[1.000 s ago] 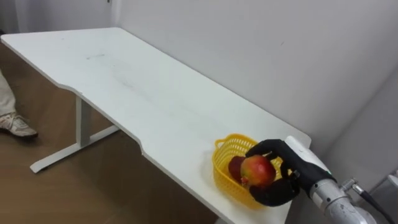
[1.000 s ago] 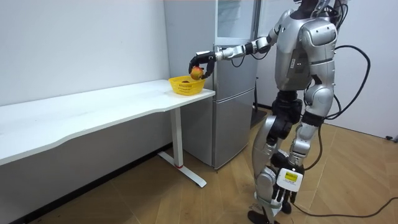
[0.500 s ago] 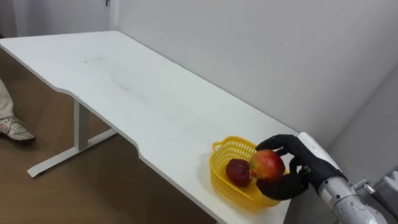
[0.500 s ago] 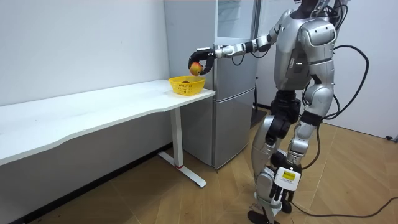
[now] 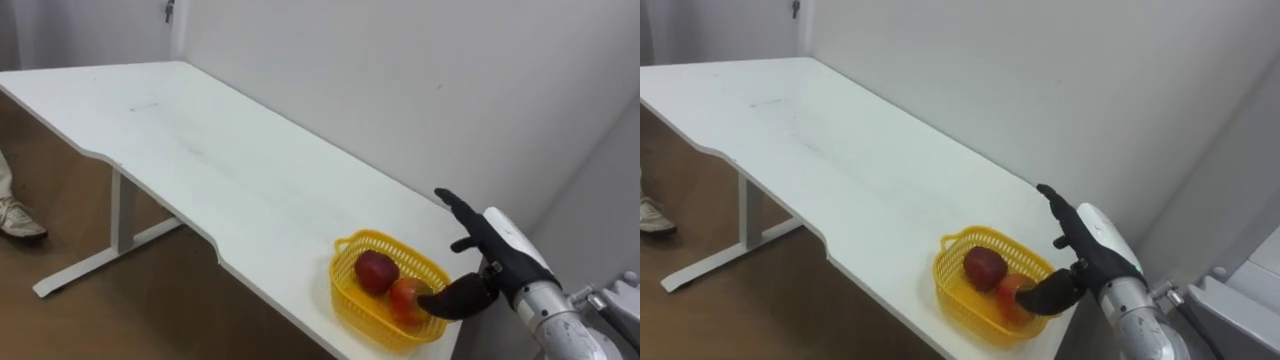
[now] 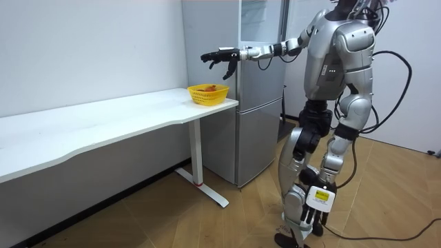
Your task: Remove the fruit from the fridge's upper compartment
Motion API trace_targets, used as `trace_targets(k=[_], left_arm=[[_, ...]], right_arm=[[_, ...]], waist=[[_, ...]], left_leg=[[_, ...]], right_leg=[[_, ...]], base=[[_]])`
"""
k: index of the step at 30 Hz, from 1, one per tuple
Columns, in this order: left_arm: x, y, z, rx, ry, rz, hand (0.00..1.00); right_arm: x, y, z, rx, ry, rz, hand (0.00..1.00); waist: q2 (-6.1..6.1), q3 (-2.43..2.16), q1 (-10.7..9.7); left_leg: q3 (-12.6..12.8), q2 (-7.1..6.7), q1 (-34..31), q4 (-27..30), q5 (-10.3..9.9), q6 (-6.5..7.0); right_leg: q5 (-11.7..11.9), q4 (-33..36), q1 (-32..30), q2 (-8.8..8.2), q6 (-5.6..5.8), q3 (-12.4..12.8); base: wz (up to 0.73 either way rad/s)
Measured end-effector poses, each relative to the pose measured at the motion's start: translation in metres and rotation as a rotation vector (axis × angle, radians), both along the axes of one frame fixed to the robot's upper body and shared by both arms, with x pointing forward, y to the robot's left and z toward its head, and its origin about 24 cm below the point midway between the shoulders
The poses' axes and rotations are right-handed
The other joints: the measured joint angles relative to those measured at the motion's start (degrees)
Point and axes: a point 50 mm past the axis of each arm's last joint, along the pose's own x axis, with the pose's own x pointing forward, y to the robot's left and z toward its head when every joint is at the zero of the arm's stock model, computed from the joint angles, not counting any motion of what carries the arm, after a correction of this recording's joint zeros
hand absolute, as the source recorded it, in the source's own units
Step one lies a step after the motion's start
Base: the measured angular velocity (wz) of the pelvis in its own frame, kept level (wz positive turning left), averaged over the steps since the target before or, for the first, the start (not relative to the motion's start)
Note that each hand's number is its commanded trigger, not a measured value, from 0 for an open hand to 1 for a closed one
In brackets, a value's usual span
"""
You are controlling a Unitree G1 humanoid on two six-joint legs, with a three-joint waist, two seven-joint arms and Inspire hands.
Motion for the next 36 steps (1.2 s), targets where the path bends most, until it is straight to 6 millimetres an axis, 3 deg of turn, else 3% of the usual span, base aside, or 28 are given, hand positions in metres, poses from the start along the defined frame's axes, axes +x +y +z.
trace_targets(k=[11, 20, 26, 28, 33, 36], left_arm=[[-0.016, -0.001, 0.0, -0.001, 0.043, 0.015, 0.0], [-0.016, -0.001, 0.0, 0.003, 0.045, 0.017, 0.0], [-0.016, -0.002, -0.001, 0.018, 0.039, 0.018, 0.0], [-0.016, -0.005, -0.002, 0.02, 0.038, 0.02, 0.0], [-0.017, -0.019, -0.008, -0.007, 0.033, 0.035, 0.0], [-0.016, -0.025, -0.01, -0.025, 0.031, 0.038, 0.0]], right_arm=[[0.0, 0.0, -0.001, 0.009, 0.006, 0.0, 0.0], [-0.001, 0.002, 0.001, 0.047, 0.006, 0.006, 0.0], [-0.002, 0.013, 0.012, 0.065, -0.039, 0.056, 0.0], [-0.002, 0.012, 0.013, 0.061, -0.045, 0.053, 0.0], [-0.001, 0.011, 0.023, 0.042, -0.086, 0.054, 0.0], [-0.002, 0.011, 0.033, 0.058, -0.126, 0.057, 0.0]], waist=[[0.15, 0.11, -0.44], [0.42, 0.05, -1.21], [1.76, -0.33, -2.54], [2.37, -0.31, -2.91], [4.08, -0.19, -4.1], [5.15, -0.28, -5.55]], left_leg=[[-0.26, -0.07, 0.72, -0.01, 0.01, 0.01], [-0.33, -0.13, 1.15, -0.42, 0.02, 0.02], [-0.49, -0.38, 2.08, -0.56, 0.09, 0.13], [-0.51, -0.52, 2.61, -0.46, 0.09, 0.15], [-0.03, -0.55, 3.28, -0.65, 0.19, 0.32], [0.07, -0.51, 3.21, -0.8, 0.17, 0.31]], right_leg=[[-0.16, -0.04, 0.32, -0.06, 0.27, 0.04], [-0.16, -0.1, 0.48, -0.09, 0.27, 0.18], [-0.16, -0.18, 1.29, -0.09, 0.28, 3.38], [-0.16, -0.17, 1.86, -0.16, 0.28, 3.68], [-0.17, -0.18, 1.8, -0.06, 0.29, 7.82], [-0.17, -0.14, 1.77, -0.05, 0.29, 7.66]], base=[[0.0], [0.0], [0.01], [0.03], [-0.06], [-0.06]])
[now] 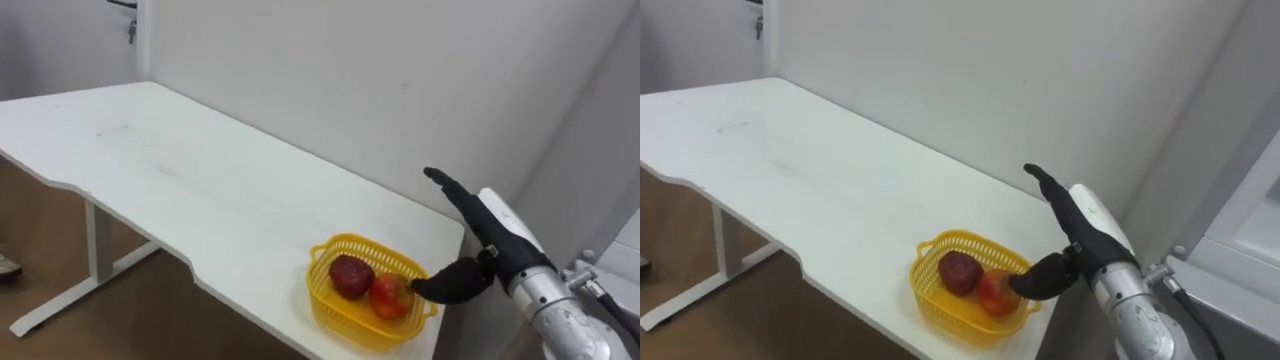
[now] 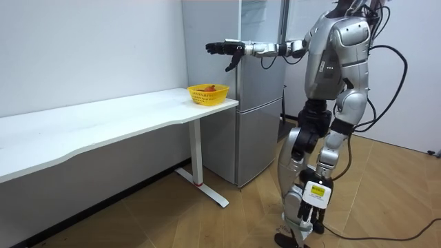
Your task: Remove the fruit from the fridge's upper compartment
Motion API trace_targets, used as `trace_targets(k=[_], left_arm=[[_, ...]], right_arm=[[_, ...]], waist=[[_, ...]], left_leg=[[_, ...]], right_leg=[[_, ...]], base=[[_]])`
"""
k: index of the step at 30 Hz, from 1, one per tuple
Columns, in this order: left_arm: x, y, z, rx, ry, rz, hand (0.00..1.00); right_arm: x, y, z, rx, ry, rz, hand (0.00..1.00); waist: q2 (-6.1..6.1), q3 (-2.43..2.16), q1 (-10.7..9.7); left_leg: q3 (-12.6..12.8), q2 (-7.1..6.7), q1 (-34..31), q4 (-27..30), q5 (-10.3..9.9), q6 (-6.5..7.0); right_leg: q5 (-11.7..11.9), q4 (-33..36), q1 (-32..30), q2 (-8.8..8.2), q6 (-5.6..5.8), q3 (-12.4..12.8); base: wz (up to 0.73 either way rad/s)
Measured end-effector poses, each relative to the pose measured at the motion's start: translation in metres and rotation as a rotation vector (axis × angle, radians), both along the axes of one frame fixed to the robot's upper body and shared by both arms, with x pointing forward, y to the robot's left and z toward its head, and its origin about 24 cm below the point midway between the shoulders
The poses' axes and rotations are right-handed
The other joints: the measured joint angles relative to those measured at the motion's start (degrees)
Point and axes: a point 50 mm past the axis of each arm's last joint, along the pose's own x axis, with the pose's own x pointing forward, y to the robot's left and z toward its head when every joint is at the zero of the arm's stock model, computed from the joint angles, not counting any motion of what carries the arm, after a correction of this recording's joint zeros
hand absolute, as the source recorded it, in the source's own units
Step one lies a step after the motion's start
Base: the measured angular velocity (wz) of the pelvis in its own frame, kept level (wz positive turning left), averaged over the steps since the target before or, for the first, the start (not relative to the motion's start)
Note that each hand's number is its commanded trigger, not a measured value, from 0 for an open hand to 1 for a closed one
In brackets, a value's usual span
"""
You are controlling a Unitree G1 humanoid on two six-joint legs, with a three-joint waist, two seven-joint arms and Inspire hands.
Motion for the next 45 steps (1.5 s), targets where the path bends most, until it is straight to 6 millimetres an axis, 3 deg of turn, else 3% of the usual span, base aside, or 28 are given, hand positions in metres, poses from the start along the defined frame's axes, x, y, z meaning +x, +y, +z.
trace_targets(k=[3, 7, 13, 16, 19, 21, 24, 26, 29, 35, 39, 45], left_arm=[[0.0, -0.001, 0.0, -0.006, 0.0, 0.001, 0.0], [-0.001, -0.002, 0.0, -0.007, -0.009, -0.003, 0.0], [0.0, -0.009, -0.003, -0.033, -0.034, -0.008, 0.0], [0.001, -0.01, -0.003, -0.041, -0.055, -0.017, 0.0], [0.004, -0.012, -0.003, -0.046, -0.07, -0.022, 0.0], [0.0, -0.015, -0.004, -0.054, -0.073, -0.019, 0.0], [0.001, -0.02, -0.005, -0.067, -0.084, -0.019, 0.0], [0.003, -0.022, -0.006, -0.079, -0.088, -0.018, 0.0], [0.006, -0.025, -0.007, -0.078, -0.112, -0.024, 0.0], [0.008, -0.031, -0.011, -0.092, -0.11, -0.031, 0.0], [0.007, -0.037, -0.013, -0.11, -0.093, -0.059, 0.0], [0.006, -0.04, -0.015, -0.108, -0.086, -0.059, 0.0]], right_arm=[[-0.002, 0.003, 0.014, 0.023, -0.057, 0.017, 0.0], [-0.015, 0.006, 0.02, 0.058, -0.109, 0.041, 0.0], [-0.036, 0.009, 0.019, 0.139, -0.137, 0.085, 0.0], [-0.047, 0.013, 0.026, 0.163, -0.183, 0.118, 0.0], [-0.065, 0.018, 0.031, 0.215, -0.236, 0.158, 0.0], [-0.078, 0.018, 0.027, 0.251, -0.247, 0.164, 0.0], [-0.087, 0.02, 0.019, 0.29, -0.236, 0.141, 0.0], [-0.096, 0.023, 0.012, 0.344, -0.225, 0.128, 0.0], [-0.109, 0.02, 0.004, 0.395, -0.219, 0.09, 0.0], [-0.124, 0.021, -0.013, 0.461, -0.181, 0.043, 0.0], [-0.131, 0.018, -0.021, 0.483, -0.161, 0.012, 0.0], [-0.137, 0.006, -0.026, 0.55, -0.174, -0.083, 0.0]], waist=[[1.28, -0.39, -0.56], [2.33, -0.52, -0.76], [3.38, -0.25, -2.04], [4.5, -0.09, -4.22], [6.35, -0.34, -5.25], [7.94, -0.68, -6.19], [8.7, -0.79, -6.83], [9.18, -0.7, -8.62], [9.26, -0.69, -10.02], [10.67, -0.88, -11.63], [11.59, -0.94, -14.59], [12.25, -0.98, -15.67]], left_leg=[[0.7, 0.12, -0.02, -0.06, 0.02, -0.03], [1.57, 0.35, 1.16, -0.6, 0.06, -0.06], [2.83, 0.64, 2.72, -1.03, 0.02, -0.04], [3.57, 0.69, 2.82, -1.1, 0.01, -0.03], [5.2, 0.87, 3.79, -1.96, 0.03, 0.0], [6.17, 0.99, 4.83, -2.88, 0.09, 0.07], [8.02, 1.33, 5.29, -3.66, 0.1, 0.06], [9.03, 1.58, 5.58, -3.85, 0.09, 0.04], [9.48, 1.66, 6.0, -4.23, 0.09, 0.03], [12.38, 2.07, 6.69, -4.92, 0.06, 0.04], [12.77, 2.06, 6.73, -5.02, 0.06, 0.05], [14.94, 2.56, 6.84, -5.42, 0.07, 0.02]], right_leg=[[0.0, 0.04, 0.04, 0.02, 0.0, 0.08], [0.0, 0.09, 0.23, 0.02, 0.0, 0.12], [0.0, 0.09, 0.96, 0.13, 0.0, 1.59], [0.0, 0.13, 0.95, 0.08, 0.0, 1.67], [0.0, 0.07, 0.99, 0.09, 0.0, 2.78], [0.0, 0.22, 1.15, 0.1, 0.0, 3.45], [-0.01, 0.24, 0.95, 0.3, 0.01, 4.63], [0.0, 0.27, 0.95, 0.44, -0.01, 4.95], [0.01, 0.27, 0.85, 0.55, -0.01, 5.54], [0.02, 1.28, -0.11, 0.93, -0.03, 8.08], [0.02, 1.38, -0.41, 0.93, -0.03, 9.12], [0.08, 2.17, -1.79, 1.41, -0.13, 10.98]], base=[[-0.11], [-0.14], [-0.12], [-0.04], [-0.28], [-0.29], [-0.37], [-0.26], [-0.13], [-0.22], [-0.08], [-0.2]])
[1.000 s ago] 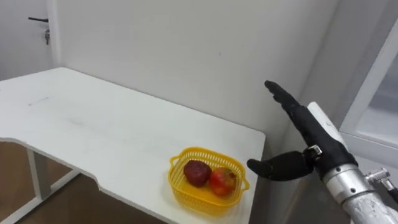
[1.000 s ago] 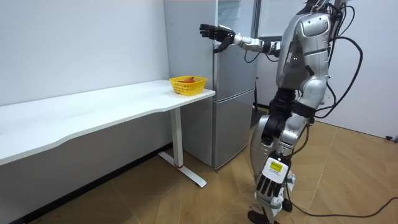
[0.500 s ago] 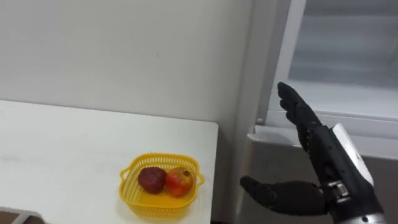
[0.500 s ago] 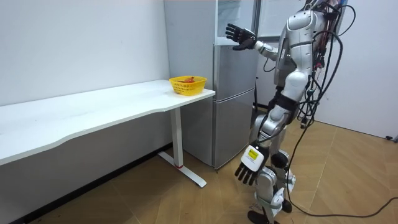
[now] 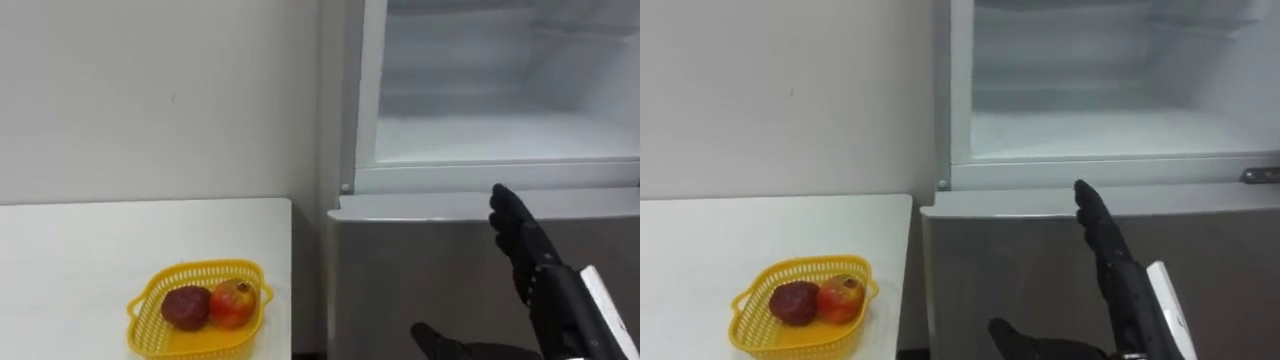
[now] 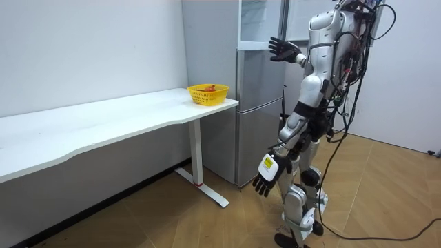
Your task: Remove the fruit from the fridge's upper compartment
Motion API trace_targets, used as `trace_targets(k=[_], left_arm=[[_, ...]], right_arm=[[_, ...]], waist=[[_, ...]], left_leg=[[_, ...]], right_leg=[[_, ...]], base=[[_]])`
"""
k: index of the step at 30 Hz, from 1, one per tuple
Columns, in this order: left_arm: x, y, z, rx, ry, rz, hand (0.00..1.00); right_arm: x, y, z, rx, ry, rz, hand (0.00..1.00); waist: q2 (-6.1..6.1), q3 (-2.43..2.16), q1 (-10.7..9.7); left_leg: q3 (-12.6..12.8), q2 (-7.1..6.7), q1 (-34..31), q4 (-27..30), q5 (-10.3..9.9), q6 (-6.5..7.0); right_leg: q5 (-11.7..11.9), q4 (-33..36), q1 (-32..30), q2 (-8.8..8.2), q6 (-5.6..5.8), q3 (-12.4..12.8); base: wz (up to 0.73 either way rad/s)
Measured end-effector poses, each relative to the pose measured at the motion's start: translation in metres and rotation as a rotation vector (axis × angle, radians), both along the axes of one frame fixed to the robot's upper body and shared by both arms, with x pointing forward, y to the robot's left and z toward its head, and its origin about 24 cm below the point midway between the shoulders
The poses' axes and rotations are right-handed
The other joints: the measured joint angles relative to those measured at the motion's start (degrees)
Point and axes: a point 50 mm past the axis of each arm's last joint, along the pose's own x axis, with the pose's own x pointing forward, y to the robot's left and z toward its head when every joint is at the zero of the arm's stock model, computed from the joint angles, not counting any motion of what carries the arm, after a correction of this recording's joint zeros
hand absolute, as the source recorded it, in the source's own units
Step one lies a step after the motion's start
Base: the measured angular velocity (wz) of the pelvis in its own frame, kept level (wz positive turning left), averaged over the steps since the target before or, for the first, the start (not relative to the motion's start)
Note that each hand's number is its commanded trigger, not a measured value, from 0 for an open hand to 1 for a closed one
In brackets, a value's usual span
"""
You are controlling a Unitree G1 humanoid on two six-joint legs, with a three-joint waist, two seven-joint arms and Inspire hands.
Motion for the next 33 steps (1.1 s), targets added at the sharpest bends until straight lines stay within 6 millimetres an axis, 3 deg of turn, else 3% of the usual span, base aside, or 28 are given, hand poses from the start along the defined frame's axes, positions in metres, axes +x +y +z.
trace_targets(k=[4, 11, 18, 24, 28, 33], left_arm=[[0.003, 0.001, 0.0, 0.009, -0.01, 0.009, 0.0], [0.006, 0.001, 0.0, 0.017, -0.028, 0.02, 0.0], [0.002, 0.001, 0.001, 0.024, -0.033, 0.05, 0.0], [0.0, 0.004, 0.002, 0.034, -0.041, 0.075, 0.0], [0.0, 0.007, 0.004, 0.057, -0.059, 0.092, 0.0], [-0.012, 0.017, 0.008, 0.086, -0.06, 0.176, 0.0]], right_arm=[[-0.011, -0.012, -0.014, 0.132, 0.067, -0.068, 0.0], [-0.016, -0.036, -0.067, 0.364, 0.291, -0.204, 0.0], [-0.023, -0.08, -0.091, 0.599, 0.343, -0.446, 0.0], [-0.034, -0.1, -0.115, 0.751, 0.404, -0.582, 0.0], [-0.039, -0.114, -0.12, 0.911, 0.384, -0.676, 0.0], [-0.045, -0.15, -0.111, 1.063, 0.236, -0.819, 0.0]], waist=[[-0.28, 0.08, -0.31], [-0.69, 0.04, -0.56], [-0.75, 0.01, -0.63], [-1.02, 0.26, -0.96], [-0.97, 0.29, -0.91], [-1.54, 0.35, -1.9]], left_leg=[[0.34, -0.06, 0.0, -0.09, 0.0, -0.01], [0.53, -0.05, -0.46, 0.09, 0.0, 0.0], [0.52, -0.06, -0.54, 0.52, 0.0, -0.01], [0.5, -0.06, -0.25, 0.47, 0.0, -0.01], [0.3, -0.17, 0.07, 0.38, 0.0, -0.01], [-0.16, -0.32, 0.0, 0.39, 0.01, 0.0]], right_leg=[[0.02, -0.21, -0.15, 0.28, -0.03, 0.1], [0.01, -0.31, -0.57, -0.03, -0.02, -0.05], [0.01, -0.48, -0.61, -0.1, -0.02, 0.06], [0.03, -1.13, -0.09, -0.19, -0.06, -0.03], [0.03, -1.13, 0.21, -0.17, -0.06, 0.01], [-0.08, -1.25, 0.35, -0.3, 0.04, -0.13]], base=[[-0.02], [-0.01], [0.0], [0.0], [0.0], [0.04]])
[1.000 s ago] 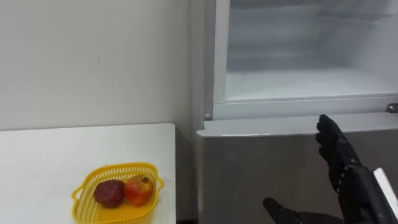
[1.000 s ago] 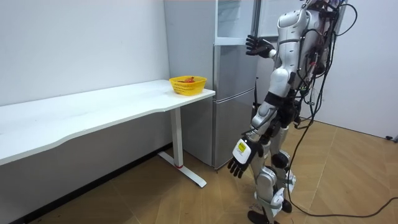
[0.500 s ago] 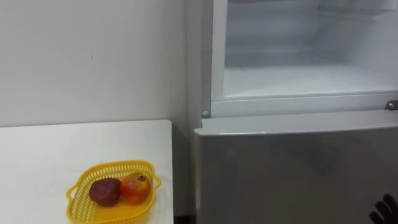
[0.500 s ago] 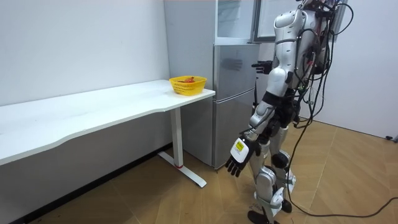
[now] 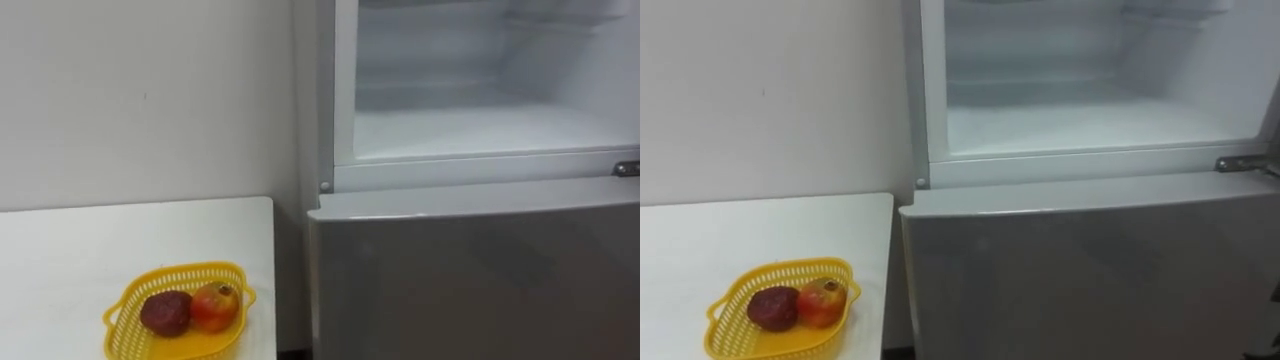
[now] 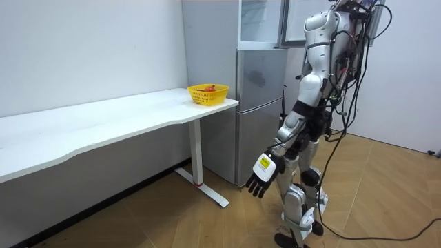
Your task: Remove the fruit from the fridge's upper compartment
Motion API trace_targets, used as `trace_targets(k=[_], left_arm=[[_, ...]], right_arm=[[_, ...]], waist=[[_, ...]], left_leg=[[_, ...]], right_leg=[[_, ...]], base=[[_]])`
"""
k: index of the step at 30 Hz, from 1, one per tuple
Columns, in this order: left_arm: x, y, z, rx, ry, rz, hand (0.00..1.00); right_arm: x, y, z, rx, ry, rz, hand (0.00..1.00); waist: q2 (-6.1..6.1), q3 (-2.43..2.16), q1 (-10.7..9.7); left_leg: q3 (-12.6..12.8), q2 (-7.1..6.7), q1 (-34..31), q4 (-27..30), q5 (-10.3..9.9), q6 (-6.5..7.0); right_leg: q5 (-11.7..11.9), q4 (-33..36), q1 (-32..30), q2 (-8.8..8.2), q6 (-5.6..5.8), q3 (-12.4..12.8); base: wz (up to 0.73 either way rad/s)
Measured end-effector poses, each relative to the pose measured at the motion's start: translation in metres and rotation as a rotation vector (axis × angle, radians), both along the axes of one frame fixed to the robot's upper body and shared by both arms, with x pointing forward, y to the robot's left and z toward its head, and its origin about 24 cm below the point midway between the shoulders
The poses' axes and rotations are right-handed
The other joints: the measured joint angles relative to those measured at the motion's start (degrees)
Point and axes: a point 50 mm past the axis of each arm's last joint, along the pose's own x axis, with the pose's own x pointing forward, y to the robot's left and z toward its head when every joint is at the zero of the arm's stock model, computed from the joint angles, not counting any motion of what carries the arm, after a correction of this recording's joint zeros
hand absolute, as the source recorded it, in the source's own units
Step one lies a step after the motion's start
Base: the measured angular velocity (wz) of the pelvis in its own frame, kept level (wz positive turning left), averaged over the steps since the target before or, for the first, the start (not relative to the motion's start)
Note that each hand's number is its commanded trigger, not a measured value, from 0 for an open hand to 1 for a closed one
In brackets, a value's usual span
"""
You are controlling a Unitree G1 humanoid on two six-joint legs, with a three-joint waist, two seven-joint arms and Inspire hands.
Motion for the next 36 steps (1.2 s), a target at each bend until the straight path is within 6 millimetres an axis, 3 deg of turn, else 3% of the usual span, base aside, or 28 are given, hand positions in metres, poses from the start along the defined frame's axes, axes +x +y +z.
trace_targets(k=[6, 13, 18, 24, 31, 36], left_arm=[[-0.005, 0.006, 0.002, 0.006, 0.001, 0.053, 0.0], [-0.002, 0.013, 0.006, 0.026, -0.029, 0.068, 0.0], [0.002, 0.018, 0.008, 0.037, -0.057, 0.094, 0.0], [0.009, 0.019, 0.008, 0.04, -0.062, 0.101, 0.0], [0.014, 0.019, 0.008, 0.041, -0.072, 0.09, 0.0], [0.014, 0.019, 0.008, 0.04, -0.061, 0.091, 0.0]], right_arm=[[-0.011, -0.016, -0.011, 0.078, 0.009, -0.124, 0.0], [-0.011, -0.038, 0.008, 0.044, -0.046, -0.191, 0.0], [0.003, -0.054, 0.032, 0.028, -0.134, -0.22, 0.0], [0.009, -0.059, 0.037, 0.058, -0.148, -0.267, 0.0], [0.021, -0.057, 0.044, 0.044, -0.165, -0.25, 0.0], [0.025, -0.062, 0.054, 0.0, -0.168, -0.238, 0.0]], waist=[[-1.55, 0.04, 0.0], [-1.07, 0.03, -0.23], [-1.04, 0.03, -0.91], [-0.75, -0.07, -1.16], [-0.42, 0.09, -1.23], [-0.83, 0.35, -1.49]], left_leg=[[-0.01, -0.05, -0.03, 0.04, 0.0, 0.0], [0.49, -0.22, -0.33, -0.01, 0.01, 0.01], [0.77, -0.11, -0.64, -0.03, 0.01, 0.01], [1.64, 0.04, -0.98, -0.35, 0.01, 0.02], [3.38, 0.55, 0.07, -0.97, 0.02, 0.0], [3.66, 0.52, -0.05, -0.99, 0.02, -0.01]], right_leg=[[0.0, -0.02, -0.04, -0.07, 0.0, 0.09], [-0.06, 0.24, -0.54, -0.16, 0.13, 0.27], [-0.06, 0.22, -1.32, -0.04, 0.12, 0.73], [-0.04, 1.25, -2.61, 0.55, 0.1, 1.92], [0.07, 2.06, -3.17, 0.91, -0.02, 3.3], [0.09, 2.29, -3.9, 0.96, -0.05, 3.89]], base=[[0.0], [0.0], [-0.05], [-0.11], [-0.23], [-0.08]])
